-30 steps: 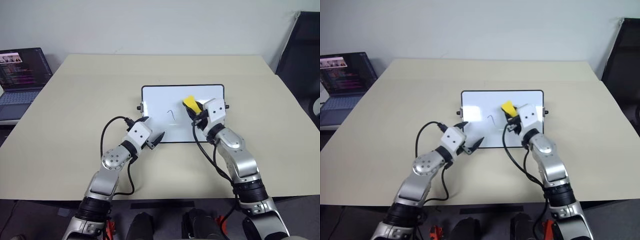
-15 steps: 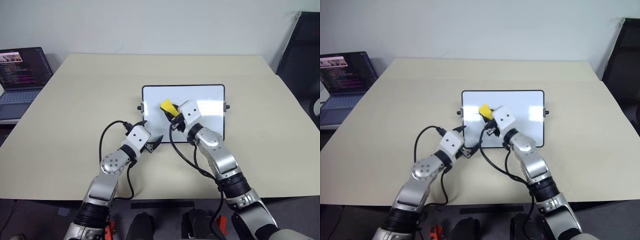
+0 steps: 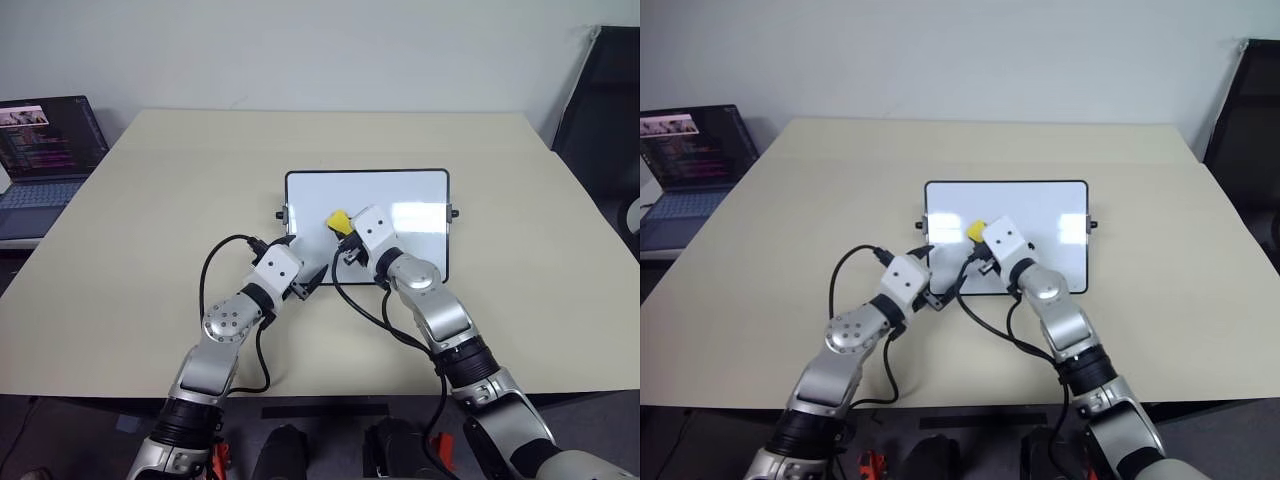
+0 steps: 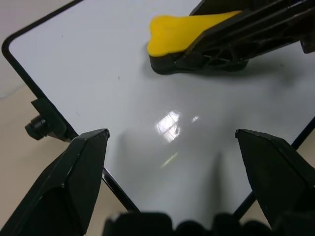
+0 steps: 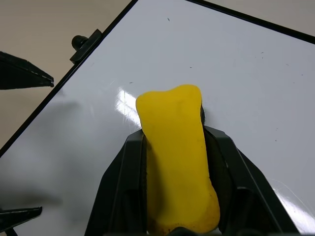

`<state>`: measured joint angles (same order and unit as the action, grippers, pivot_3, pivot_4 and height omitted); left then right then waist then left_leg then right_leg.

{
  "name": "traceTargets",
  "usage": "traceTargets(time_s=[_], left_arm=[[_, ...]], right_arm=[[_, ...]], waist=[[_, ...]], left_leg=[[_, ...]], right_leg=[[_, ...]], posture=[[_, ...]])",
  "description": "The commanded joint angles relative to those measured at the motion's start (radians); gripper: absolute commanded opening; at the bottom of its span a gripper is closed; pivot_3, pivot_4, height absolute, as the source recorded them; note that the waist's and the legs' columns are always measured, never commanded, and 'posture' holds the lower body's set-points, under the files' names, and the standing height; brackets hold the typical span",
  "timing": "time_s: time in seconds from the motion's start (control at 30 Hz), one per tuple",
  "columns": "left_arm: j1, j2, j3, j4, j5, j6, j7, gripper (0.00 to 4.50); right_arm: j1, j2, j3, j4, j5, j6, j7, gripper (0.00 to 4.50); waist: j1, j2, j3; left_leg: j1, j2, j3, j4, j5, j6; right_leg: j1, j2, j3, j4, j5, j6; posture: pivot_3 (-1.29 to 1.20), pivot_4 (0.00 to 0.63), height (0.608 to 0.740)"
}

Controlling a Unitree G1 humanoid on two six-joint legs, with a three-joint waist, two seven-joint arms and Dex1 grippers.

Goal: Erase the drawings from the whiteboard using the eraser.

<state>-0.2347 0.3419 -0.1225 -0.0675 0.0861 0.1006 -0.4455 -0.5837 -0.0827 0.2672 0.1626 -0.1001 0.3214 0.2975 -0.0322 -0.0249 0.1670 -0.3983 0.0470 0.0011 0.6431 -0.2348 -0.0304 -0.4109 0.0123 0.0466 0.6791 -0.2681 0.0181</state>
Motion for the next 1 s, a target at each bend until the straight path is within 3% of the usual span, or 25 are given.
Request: traceTargets(time_s=[0.03, 0.3, 0.63, 0.8, 1.0], left_arm=[[-0.026, -0.003, 0.004, -0.01, -0.006, -0.011, 0.005, 4.5], [-0.017, -0.004, 0.017, -0.018, -0.009, 0.003, 0.017, 4.5], [-0.036, -0.009, 0.015, -0.007, -0.021, -0.001, 0.012, 4.5], [-0.014, -0.028, -0.004, -0.059, -0.097, -0.024, -0.063, 4.5], [-0.04, -0.043, -0.054, -0.098, -0.249, -0.02, -0.243, 4.5]], right_arm=[[0.054, -0.05, -0.012, -0.05, -0.019, 0.056, 0.015, 1.26], [0.194, -0.16, -0.024, -0.178, -0.014, 0.168, 0.067, 1.26], [0.183, -0.139, -0.098, -0.23, 0.055, 0.144, 0.051, 1.26], [0.239, -0.132, -0.18, -0.372, 0.158, 0.132, 0.074, 1.26], [0.318, -0.217, -0.303, -0.585, 0.207, 0.264, 0.061, 1.26]], waist=[[0.005, 0.0, 0.0], [0.005, -0.001, -0.001], [0.004, -0.001, 0.0], [0.005, -0.002, 0.001], [0.003, -0.004, 0.004]], left_leg=[[0.0, 0.0, 0.0, 0.0, 0.0, 0.0], [0.001, -0.001, -0.001, 0.0, 0.0, 0.0], [0.003, -0.001, 0.0, 0.0, 0.0, 0.0], [-0.001, -0.001, -0.001, 0.0, 0.0, 0.0], [-0.004, -0.001, 0.0, -0.006, -0.001, -0.001]], right_leg=[[0.0, 0.0, 0.0, -0.001, 0.0, 0.0], [0.002, -0.001, -0.001, -0.002, 0.0, 0.0], [0.004, -0.001, 0.0, -0.002, 0.0, 0.0], [0.002, -0.001, -0.001, -0.003, 0.0, 0.001], [-0.002, -0.001, 0.0, -0.008, -0.001, 0.001]], posture=[[0.0, 0.15, 0.74], [0.0, 0.15, 0.74], [0.0, 0.15, 0.74], [0.0, 0.15, 0.74], [0.0, 0.15, 0.74]])
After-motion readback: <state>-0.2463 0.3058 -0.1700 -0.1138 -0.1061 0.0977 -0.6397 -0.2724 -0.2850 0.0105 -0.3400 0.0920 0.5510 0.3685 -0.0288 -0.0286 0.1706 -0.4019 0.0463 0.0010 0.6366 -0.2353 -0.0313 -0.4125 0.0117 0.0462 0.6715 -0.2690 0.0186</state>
